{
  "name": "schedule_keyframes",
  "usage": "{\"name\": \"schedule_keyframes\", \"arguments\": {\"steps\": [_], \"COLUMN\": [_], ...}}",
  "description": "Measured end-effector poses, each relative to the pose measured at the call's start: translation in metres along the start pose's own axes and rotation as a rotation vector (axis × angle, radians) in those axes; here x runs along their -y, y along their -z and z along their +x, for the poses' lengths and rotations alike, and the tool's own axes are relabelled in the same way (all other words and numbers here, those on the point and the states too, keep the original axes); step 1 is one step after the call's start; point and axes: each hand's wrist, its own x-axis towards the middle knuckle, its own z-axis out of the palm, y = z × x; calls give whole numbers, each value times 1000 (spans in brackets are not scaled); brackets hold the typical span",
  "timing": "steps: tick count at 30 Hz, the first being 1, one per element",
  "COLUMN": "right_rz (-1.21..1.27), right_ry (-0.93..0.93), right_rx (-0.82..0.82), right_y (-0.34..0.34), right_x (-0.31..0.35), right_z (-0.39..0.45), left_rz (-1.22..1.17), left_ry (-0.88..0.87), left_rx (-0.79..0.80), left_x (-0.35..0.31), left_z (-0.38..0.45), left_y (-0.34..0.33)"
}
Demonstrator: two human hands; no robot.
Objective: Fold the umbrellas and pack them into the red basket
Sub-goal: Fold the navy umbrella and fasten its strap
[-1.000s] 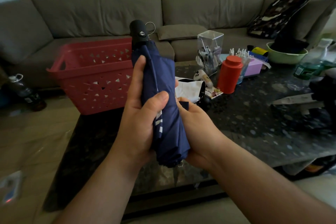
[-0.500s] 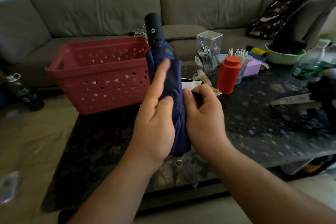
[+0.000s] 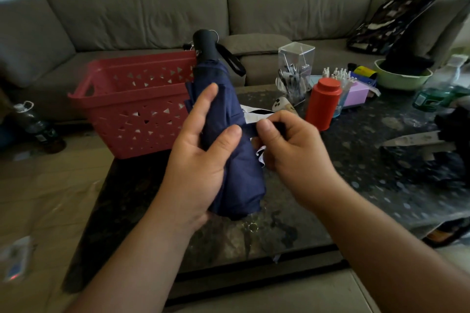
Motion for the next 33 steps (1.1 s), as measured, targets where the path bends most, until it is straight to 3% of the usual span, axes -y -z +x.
{"name": "schedule_keyframes", "arguments": {"steps": [10, 17, 24, 33], "right_rz": [48, 134, 109, 165], "right_ry": [-263, -317, -381, -322], "right_rx": [216, 139, 133, 162], "right_y": [22, 15, 1, -7], "right_x": [9, 8, 5, 1], "right_z": [6, 2, -3, -5], "left_rz": [-260, -295, -151, -196], "left_ry": [154, 222, 82, 64], "left_rx": [95, 126, -65, -67], "left_x": [1, -1, 7, 8], "left_z": [3, 3, 2, 5], "left_y": [5, 3, -5, 2]}}
